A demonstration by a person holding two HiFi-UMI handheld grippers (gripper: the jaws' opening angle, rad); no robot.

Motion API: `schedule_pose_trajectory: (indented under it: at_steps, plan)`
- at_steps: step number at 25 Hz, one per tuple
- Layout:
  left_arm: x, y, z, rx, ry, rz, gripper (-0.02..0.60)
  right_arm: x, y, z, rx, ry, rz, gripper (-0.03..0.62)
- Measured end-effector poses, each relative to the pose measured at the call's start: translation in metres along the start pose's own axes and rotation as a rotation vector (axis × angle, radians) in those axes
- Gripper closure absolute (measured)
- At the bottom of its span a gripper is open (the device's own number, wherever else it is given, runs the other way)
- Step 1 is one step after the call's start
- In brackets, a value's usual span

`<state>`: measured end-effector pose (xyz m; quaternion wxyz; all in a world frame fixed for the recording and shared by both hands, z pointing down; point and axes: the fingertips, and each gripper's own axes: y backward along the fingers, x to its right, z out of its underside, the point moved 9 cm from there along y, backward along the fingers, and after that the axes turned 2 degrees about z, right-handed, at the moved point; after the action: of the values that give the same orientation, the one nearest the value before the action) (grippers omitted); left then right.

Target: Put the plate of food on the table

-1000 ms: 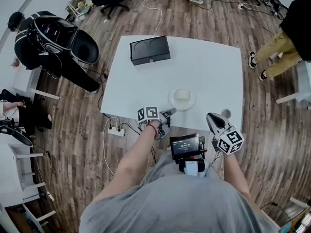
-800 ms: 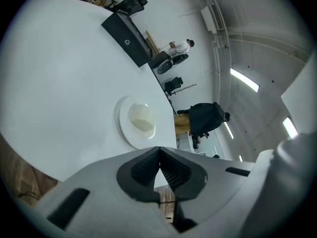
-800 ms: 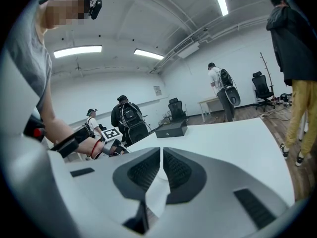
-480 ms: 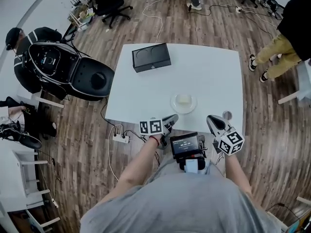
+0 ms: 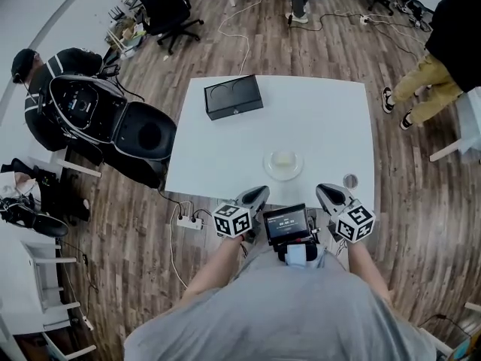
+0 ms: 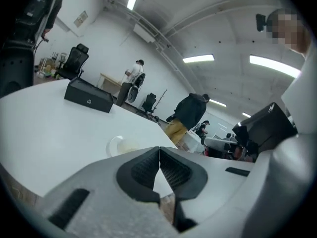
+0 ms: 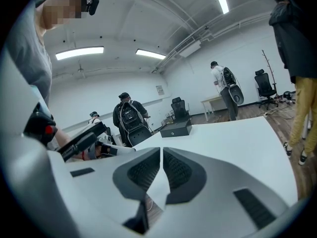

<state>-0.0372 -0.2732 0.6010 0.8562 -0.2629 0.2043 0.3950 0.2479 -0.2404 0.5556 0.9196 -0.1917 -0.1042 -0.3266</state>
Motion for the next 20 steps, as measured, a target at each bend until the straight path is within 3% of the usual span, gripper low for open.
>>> schedule_pose_trajectory:
  at_steps: [7, 20]
  plan:
    - [0.019, -0.002, -0.015, 0.031, -0.211, -0.027, 0.561, 0.013, 0.003, -0.013, 0.003, 0.002, -0.019, 0.560]
    - [0.024, 0.003, -0.005, 0.032, -0.197, -0.031, 0.561, 0.010, 0.000, -0.011, -0.032, 0.028, -0.029, 0.560]
